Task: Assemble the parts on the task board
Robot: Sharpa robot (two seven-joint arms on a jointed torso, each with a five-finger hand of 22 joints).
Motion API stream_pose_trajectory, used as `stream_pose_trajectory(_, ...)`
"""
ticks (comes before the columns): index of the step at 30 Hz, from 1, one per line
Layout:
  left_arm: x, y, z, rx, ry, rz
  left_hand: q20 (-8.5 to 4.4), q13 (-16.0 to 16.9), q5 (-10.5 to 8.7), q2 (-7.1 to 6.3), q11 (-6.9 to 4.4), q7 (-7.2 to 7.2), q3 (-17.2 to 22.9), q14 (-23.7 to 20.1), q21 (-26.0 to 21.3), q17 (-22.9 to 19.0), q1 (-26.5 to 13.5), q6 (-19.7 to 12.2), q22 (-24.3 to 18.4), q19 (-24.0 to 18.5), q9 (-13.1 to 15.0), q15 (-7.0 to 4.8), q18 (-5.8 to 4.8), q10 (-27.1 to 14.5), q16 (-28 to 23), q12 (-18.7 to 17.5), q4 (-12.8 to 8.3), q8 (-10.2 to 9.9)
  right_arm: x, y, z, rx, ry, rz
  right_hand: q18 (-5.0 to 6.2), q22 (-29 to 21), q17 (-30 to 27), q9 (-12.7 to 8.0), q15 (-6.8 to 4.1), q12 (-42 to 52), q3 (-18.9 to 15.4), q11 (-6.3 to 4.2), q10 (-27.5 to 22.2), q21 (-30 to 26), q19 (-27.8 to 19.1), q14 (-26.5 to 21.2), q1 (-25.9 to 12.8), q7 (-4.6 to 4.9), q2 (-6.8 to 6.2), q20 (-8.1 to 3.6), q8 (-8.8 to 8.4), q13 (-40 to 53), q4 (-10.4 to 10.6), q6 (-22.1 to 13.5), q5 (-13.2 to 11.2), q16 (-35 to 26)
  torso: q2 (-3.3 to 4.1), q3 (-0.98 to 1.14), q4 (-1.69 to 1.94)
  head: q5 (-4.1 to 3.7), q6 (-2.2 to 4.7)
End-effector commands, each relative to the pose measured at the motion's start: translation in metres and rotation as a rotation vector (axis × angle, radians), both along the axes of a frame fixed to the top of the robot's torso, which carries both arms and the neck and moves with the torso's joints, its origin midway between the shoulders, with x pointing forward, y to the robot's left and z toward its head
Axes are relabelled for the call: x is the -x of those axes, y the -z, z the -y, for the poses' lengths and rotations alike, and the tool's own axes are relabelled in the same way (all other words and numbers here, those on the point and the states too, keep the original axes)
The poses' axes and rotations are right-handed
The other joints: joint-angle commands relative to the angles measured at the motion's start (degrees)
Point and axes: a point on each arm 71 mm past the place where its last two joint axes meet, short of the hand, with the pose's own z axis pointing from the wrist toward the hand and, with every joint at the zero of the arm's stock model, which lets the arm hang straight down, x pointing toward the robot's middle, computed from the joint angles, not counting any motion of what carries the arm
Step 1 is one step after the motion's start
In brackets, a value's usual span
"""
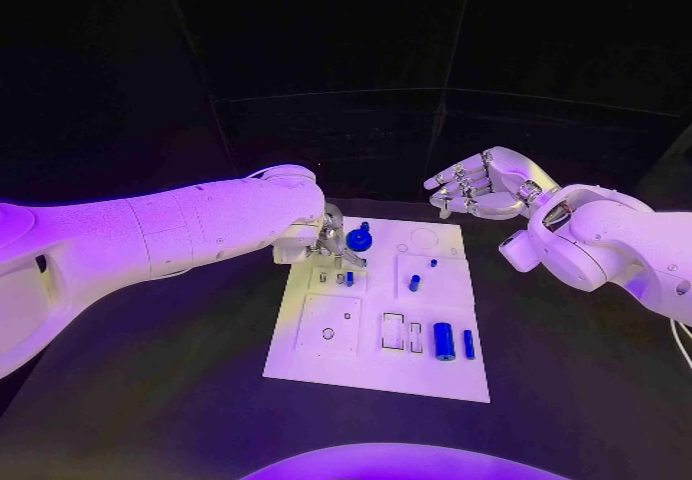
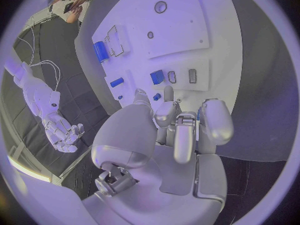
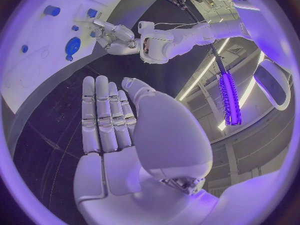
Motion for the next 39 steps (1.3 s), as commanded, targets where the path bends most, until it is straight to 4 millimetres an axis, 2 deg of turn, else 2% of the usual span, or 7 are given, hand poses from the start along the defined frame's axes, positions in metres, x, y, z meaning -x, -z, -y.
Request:
stream_pose_trajectory(1, 0.0, 0.002, 0.0, -0.02, 0.015, -0.016, -0.05, 0.11, 0.24, 0.41, -0.07, -0.16, 0.39, 6.05, 0.29, 15.07, 0.12, -0.31, 0.13, 0.28, 0.16, -0.18, -0.84, -0.39, 0.17, -0.27, -0.03, 0.47, 0.0, -0.001, -0.002, 0.015, -0.007, 0.004, 0.65, 0.69, -8.47, 0.03, 0.04, 0.19, 1.44, 0.06, 0.08, 0.62, -0.62, 2.02, -0.78, 0.14, -0.59, 0.05, 0.18, -0.01, -0.88, 0.12, 0.67, -4.54, -0.05, 0.01, 0.04, -0.04, -0.12)
stream_pose_trajectory(5, -0.001, 0.005, 0.0, -0.022, 0.015, -0.025, -0.05, 0.24, 0.25, 0.44, -0.09, -0.18, 0.52, 6.05, 0.36, 15.07, 0.25, -0.31, 0.25, 0.32, 0.3, -0.2, -0.86, -0.35, 0.17, -0.21, -0.05, 0.62, -0.001, -0.001, -0.003, 0.019, -0.007, 0.003, 0.72, 1.24, -13.56, 0.01, -0.02, 0.34, 2.08, 0.05, 0.07, 0.98, -0.86, 3.07, -1.36, 0.09, -0.6, 0.11, 0.24, -0.03, -1.89, 0.17, 1.03, -4.51, -0.04, -0.02, 0.03, -0.02, -0.23)
stream_pose_trajectory(15, 0.0, 0.011, 0.004, -0.013, 0.017, -0.044, -0.14, 0.38, 0.31, 0.58, -0.21, -0.32, 1.83, 6.05, 0.39, 15.07, 1.2, -0.59, 0.33, 0.22, 1.2, -0.3, -0.84, -0.45, 0.17, -0.28, -0.19, 1.47, -0.001, 0.0, -0.003, 0.025, -0.003, -0.001, 0.78, 1.87, -18.14, 0.0, -0.06, 0.52, 2.5, 0.09, 0.02, 1.36, -1.14, 3.93, -2.14, 0.04, -0.47, 0.16, 0.36, -0.03, -3.04, 0.27, 1.52, -4.42, -0.08, 0.05, 0.05, -0.08, -0.4)
stream_pose_trajectory(39, 0.004, 0.016, 0.013, -0.001, 0.036, -0.08, -0.25, 0.77, 0.34, -0.5, -0.3, -0.39, 6.26, 6.05, 0.47, 15.07, 2.81, -1.58, 0.6, 0.06, 2.86, -0.39, -0.85, -0.53, 0.17, -0.46, -0.32, 2.64, -0.002, 0.001, -0.006, 0.039, -0.01, -0.009, 0.79, 2.19, -20.06, 0.0, -0.06, 0.58, 2.71, 0.1, -0.04, 1.54, -1.31, 4.25, -2.45, 0.05, -0.38, 0.16, 0.41, -0.04, -3.68, 0.31, 2.02, -4.39, -0.05, 0.04, 0.1, -0.16, -0.84)
